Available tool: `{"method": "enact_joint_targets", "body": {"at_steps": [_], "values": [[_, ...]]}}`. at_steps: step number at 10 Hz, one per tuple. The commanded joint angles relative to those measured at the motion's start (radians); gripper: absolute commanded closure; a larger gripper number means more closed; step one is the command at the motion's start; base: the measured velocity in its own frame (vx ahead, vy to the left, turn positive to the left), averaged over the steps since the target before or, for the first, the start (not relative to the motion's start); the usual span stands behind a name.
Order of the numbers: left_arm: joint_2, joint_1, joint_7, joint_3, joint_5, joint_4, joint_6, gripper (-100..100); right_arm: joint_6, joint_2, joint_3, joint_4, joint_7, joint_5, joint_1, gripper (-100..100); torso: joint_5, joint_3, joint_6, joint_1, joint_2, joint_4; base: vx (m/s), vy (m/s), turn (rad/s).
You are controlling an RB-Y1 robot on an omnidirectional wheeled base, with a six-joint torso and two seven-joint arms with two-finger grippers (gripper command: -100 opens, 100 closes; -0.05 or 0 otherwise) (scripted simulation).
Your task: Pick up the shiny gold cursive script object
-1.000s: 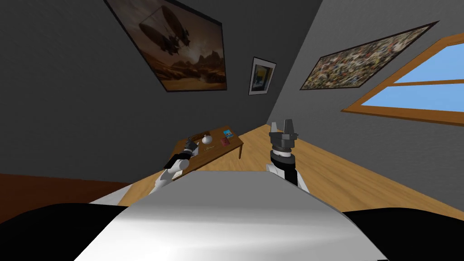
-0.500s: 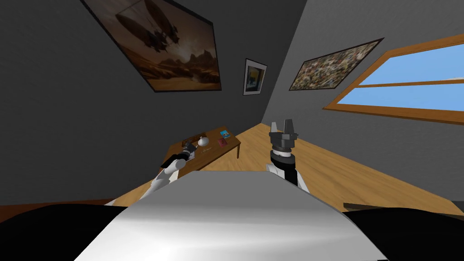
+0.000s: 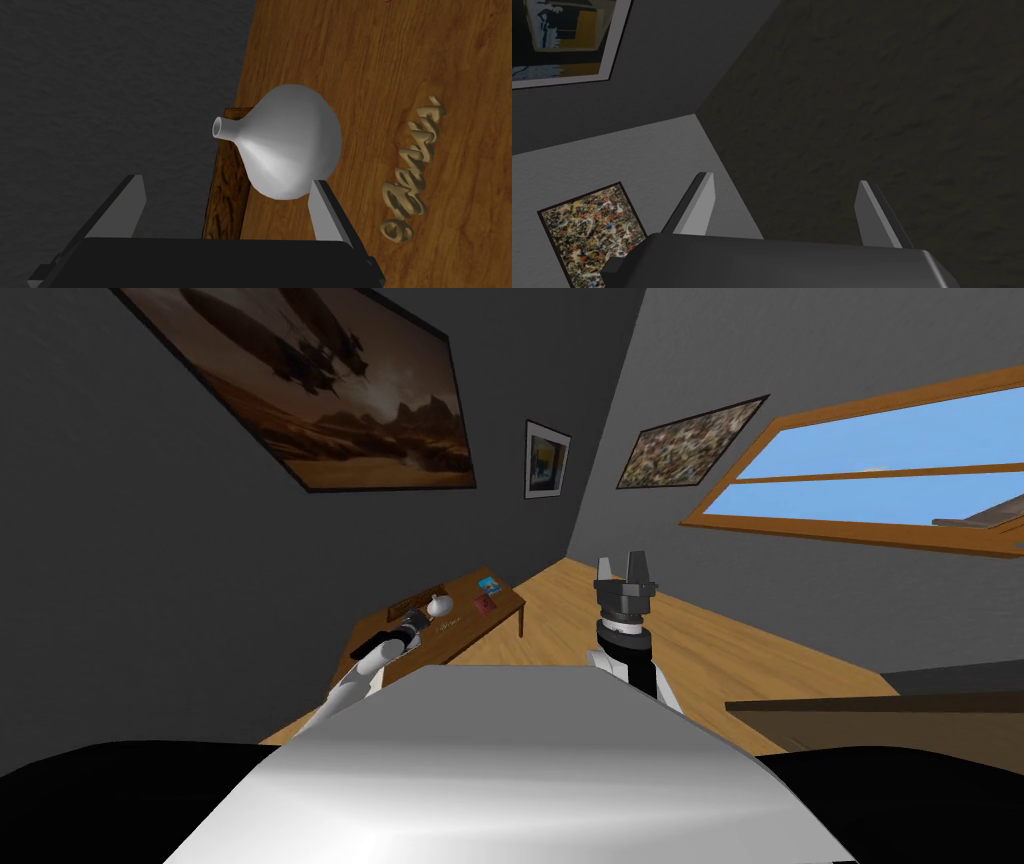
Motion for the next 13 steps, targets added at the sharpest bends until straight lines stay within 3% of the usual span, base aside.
{"method": "enact_joint_targets", "body": {"at_steps": [1, 2, 3, 6, 7, 8, 9, 10, 11, 12, 13], "values": [[0.027, 0.005, -0.006, -0.008, 0.050, 0.036, 0.019, -100, 0.000, 0.000, 0.000, 0.000, 0.000, 0.000, 0.000, 0, 0.000, 0.000, 0.000, 0.000, 0.000, 0.000, -0.001, 0.025, -0.173], [0.027, 0.005, -0.006, -0.008, 0.053, 0.036, 0.019, -100, 0.000, 0.000, 0.000, 0.000, 0.000, 0.000, 0.000, 0, 0.000, 0.000, -0.001, 0.000, 0.000, 0.000, -0.001, 0.013, 0.026], [0.045, -0.002, -0.019, -0.003, 0.086, 0.073, 0.067, -100, 0.000, 0.000, 0.000, 0.000, 0.000, 0.000, 0.000, 0, 0.000, 0.000, -0.002, 0.000, 0.000, 0.000, -0.005, 0.013, -0.310], [0.045, -0.002, -0.019, -0.003, 0.110, 0.095, 0.067, -100, 0.000, 0.000, 0.000, 0.000, 0.000, 0.000, 0.000, 0, 0.000, 0.000, -0.002, 0.000, 0.000, 0.000, 0.000, 0.015, -0.038], [0.062, -0.007, -0.032, 0.003, 0.136, 0.139, 0.115, -100, 0.000, 0.000, 0.000, 0.000, 0.000, 0.000, 0.000, 0, 0.000, 0.000, -0.002, -0.001, 0.000, 0.000, -0.002, 0.011, -0.271], [0.062, -0.007, -0.032, 0.003, 0.166, 0.154, 0.115, -100, 0.000, 0.000, 0.000, 0.000, 0.000, 0.000, 0.000, 0, 0.000, 0.000, 0.000, 0.000, 0.000, 0.000, -0.004, 0.027, -0.225], [0.062, -0.007, -0.032, 0.003, 0.166, 0.154, 0.115, -100, 0.000, 0.000, 0.000, 0.000, 0.000, 0.000, 0.000, 0, 0.000, 0.000, -0.001, 0.000, 0.000, 0.000, -0.003, 0.020, 0.005], [0.076, -0.011, -0.044, 0.007, 0.203, 0.200, 0.162, -100, 0.000, 0.000, 0.000, 0.000, 0.000, 0.000, 0.000, 0, 0.000, 0.000, -0.002, 0.000, 0.000, 0.000, 0.003, 0.023, -0.260], [0.076, -0.011, -0.044, 0.007, 0.219, 0.212, 0.162, -100, 0.000, 0.000, 0.000, 0.000, 0.000, 0.000, 0.000, 0, 0.000, 0.000, -0.001, 0.001, 0.000, 0.000, -0.002, 0.032, -0.180], [0.087, -0.014, -0.057, 0.012, 0.269, 0.258, 0.199, -100, 0.000, 0.000, 0.000, 0.000, 0.000, 0.000, 0.000, 0, 0.000, 0.000, -0.002, 0.001, 0.000, 0.000, -0.004, 0.035, -0.268], [0.087, -0.014, -0.057, 0.012, 0.269, 0.269, 0.208, -100, 0.000, 0.000, 0.000, 0.000, 0.000, 0.000, 0.000, 0, 0.000, 0.000, -0.001, 0.001, 0.000, 0.000, -0.008, 0.037, -0.153]]}}
